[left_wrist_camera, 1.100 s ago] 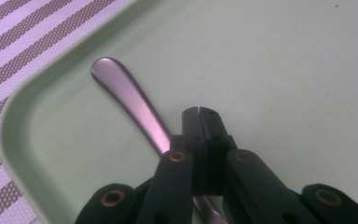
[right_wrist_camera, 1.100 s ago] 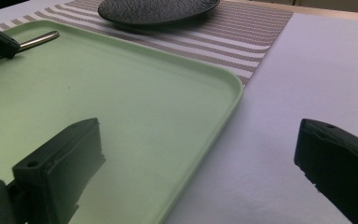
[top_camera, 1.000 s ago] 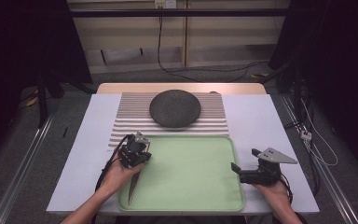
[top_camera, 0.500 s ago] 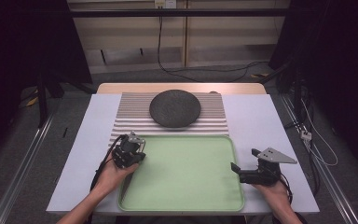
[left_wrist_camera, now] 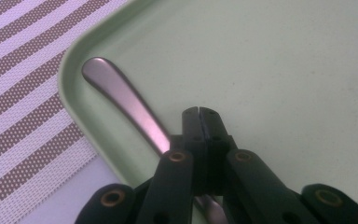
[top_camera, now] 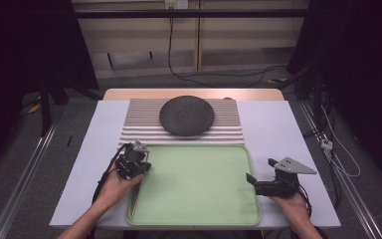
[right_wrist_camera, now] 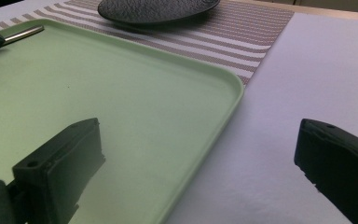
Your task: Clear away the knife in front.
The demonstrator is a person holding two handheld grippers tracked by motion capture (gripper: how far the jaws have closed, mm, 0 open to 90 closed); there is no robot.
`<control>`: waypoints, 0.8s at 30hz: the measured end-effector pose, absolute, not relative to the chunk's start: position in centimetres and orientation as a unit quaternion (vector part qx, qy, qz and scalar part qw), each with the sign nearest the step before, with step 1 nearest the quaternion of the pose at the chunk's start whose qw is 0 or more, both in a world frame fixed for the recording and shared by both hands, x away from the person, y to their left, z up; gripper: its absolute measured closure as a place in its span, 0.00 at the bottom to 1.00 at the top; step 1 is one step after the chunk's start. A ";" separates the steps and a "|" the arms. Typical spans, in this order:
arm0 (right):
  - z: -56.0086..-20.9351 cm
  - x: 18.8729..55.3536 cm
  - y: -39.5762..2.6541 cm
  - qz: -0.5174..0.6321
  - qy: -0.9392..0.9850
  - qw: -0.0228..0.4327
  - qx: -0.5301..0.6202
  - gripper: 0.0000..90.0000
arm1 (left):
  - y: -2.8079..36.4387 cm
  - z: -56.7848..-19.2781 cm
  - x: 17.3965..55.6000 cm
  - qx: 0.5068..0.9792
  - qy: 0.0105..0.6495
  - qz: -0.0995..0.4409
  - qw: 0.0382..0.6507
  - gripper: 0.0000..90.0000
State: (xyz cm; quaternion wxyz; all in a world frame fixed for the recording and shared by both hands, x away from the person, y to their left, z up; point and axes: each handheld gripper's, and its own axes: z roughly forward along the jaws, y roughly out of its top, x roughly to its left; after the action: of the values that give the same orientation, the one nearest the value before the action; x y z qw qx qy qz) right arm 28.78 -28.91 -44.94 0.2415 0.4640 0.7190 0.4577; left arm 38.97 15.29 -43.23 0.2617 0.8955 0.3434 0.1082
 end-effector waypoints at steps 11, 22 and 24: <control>-44.9 28.7 -28.9 0.457 0.719 0.241 0.465 0.01 | 15.5 -43.3 38.6 0.888 0.357 0.117 0.267 1.00; -44.9 28.7 -28.9 0.458 0.719 0.242 0.464 0.01 | 15.5 -43.3 38.4 0.883 0.347 0.117 0.294 0.84; -44.9 28.7 -28.9 0.458 0.719 0.242 0.464 0.01 | 15.4 -43.0 38.3 0.881 0.344 0.121 0.303 0.76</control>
State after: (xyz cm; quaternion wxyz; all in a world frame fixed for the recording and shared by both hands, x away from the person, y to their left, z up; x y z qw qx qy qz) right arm 28.67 -28.94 -44.90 0.2424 0.4637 0.7189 0.4576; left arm 38.31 15.41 -43.04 0.3025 0.8808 0.3436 0.1207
